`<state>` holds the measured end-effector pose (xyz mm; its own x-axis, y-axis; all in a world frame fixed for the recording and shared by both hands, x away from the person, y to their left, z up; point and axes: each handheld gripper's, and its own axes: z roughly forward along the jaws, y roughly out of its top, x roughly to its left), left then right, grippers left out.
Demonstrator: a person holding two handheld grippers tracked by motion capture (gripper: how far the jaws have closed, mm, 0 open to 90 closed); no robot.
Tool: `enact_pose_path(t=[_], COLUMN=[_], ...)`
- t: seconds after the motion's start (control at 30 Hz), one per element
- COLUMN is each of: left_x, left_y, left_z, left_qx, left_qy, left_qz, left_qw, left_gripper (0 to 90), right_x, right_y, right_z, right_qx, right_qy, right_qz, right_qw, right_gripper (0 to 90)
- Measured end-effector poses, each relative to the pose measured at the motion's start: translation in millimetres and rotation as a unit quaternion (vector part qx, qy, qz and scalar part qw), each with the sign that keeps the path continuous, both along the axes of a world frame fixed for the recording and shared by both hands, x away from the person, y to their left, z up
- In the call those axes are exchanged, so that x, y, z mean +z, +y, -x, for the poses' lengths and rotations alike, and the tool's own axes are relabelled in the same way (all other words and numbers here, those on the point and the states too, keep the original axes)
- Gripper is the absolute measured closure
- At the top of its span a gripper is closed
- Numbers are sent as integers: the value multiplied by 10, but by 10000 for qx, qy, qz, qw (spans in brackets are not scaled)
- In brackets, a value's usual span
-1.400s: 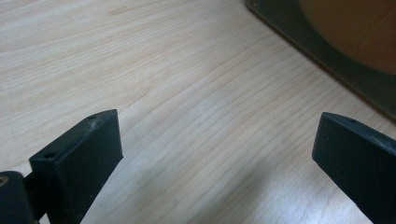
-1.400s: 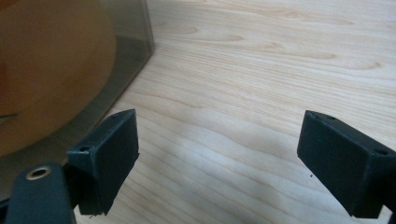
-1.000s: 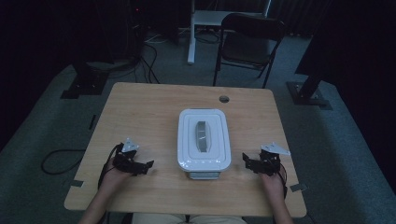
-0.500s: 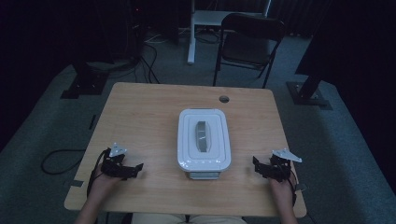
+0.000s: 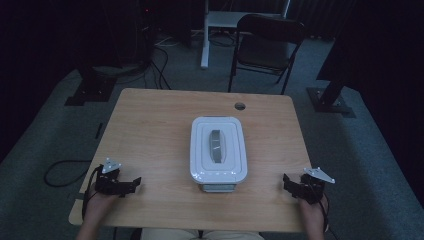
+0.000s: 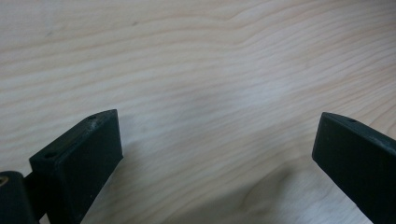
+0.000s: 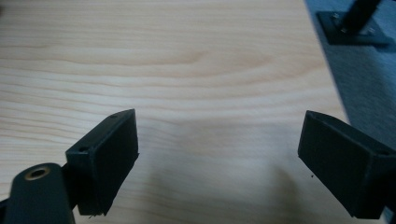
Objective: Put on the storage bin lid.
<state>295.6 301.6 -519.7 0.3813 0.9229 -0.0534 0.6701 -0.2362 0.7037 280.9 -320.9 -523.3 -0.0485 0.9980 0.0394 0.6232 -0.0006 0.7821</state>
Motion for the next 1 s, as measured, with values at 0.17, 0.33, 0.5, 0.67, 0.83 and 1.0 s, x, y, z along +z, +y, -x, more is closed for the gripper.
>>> enact_pose_path(t=[0.17, 0.33, 0.5, 0.67, 0.83, 1.0], left_x=[5, 9, -8, -34, -38, -42], left_y=[96, 214, 298, 303, 274, 251], left_z=[73, 140, 172, 172, 167, 163], left_qx=[221, 504, 701, 771, 752, 764], left_qy=[-53, -60, -35, -9, 8, 6], left_qz=[-29, 28, 20, -31, -237, -337], left_qw=[9997, 9987, 9975, 9970, 9969, 9965], left_gripper=[23, 23, 23, 23, 23, 23], right_x=[-11, -14, -25, -41, -48, -49], right_y=[-78, -123, -147, -125, -138, -140], right_z=[58, 102, 149, 156, 145, 141], right_qx=[-172, -223, -294, -233, -251, -255], right_qy=[64, 107, 121, 351, 442, 448], right_qz=[-1, -4, 118, 282, 144, 128], right_qw=[9998, 9997, 9994, 9987, 9986, 9986], right_gripper=[135, 135, 137, 131, 131, 128])
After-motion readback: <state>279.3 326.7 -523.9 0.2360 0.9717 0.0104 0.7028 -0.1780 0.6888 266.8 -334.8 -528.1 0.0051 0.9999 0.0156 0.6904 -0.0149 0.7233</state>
